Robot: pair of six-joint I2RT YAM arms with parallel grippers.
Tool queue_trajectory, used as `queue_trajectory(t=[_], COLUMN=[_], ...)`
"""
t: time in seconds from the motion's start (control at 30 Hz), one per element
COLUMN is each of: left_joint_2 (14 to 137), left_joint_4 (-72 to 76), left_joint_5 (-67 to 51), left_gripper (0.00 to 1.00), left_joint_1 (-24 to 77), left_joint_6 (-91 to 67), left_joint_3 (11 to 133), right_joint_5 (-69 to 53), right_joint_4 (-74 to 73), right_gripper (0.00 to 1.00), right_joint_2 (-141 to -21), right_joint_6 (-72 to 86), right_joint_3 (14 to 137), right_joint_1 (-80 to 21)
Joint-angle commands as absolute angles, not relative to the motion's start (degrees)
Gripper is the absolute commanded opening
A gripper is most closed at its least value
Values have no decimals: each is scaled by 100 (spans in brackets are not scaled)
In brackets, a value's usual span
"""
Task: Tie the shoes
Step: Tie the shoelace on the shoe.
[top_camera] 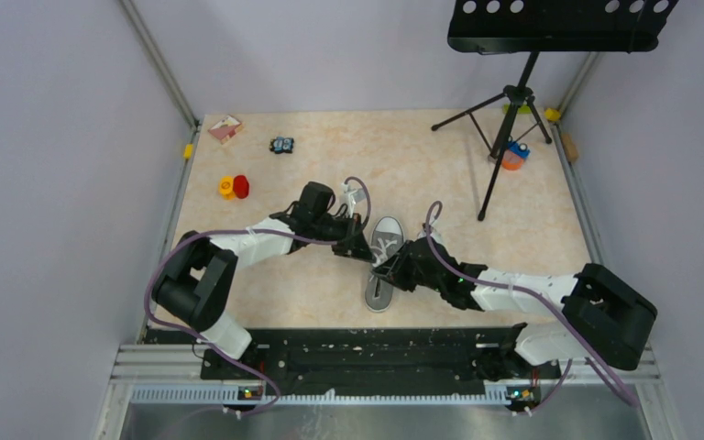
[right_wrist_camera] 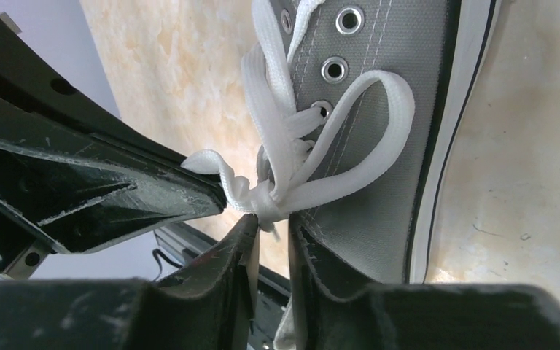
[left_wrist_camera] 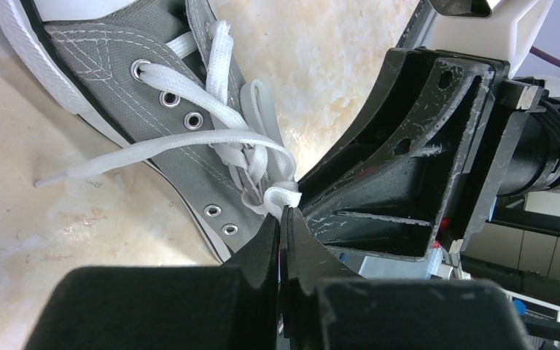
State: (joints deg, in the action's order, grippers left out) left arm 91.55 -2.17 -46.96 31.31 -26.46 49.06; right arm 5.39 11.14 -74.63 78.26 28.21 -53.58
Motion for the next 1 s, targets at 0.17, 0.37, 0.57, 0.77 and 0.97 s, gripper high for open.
queue_trajectory(t=[0.17,0.37,0.57,0.77,0.97], left_joint_2=[8934,8977,9052,8987,8925], left_joint_4=[-66,-53,113,93,24], left_joint_5=[-4800,-4765,-4774,-4727,-4693], left_gripper=[0,0,0,0,0], left_joint_1=[3122,3123,3120,3123,3125], left_joint_6=[-2567,-2558,-2593,-2567,-2488], left_joint_3=[4815,4772,4803,4788,4808], right_joint_5=[699,584,286,99,64], right_joint_4=[1118,865,896,952,949], right_gripper=[0,0,0,0,0], right_joint_2=[-7316,-6975,-6924,-6862,-6698], right_joint_6=[7833,7913,8095,8148,8187], right_joint_3=[3064,2981,2916,2966,3012], right_joint_1=[-5436,-5465,-5553,-5555,-5558])
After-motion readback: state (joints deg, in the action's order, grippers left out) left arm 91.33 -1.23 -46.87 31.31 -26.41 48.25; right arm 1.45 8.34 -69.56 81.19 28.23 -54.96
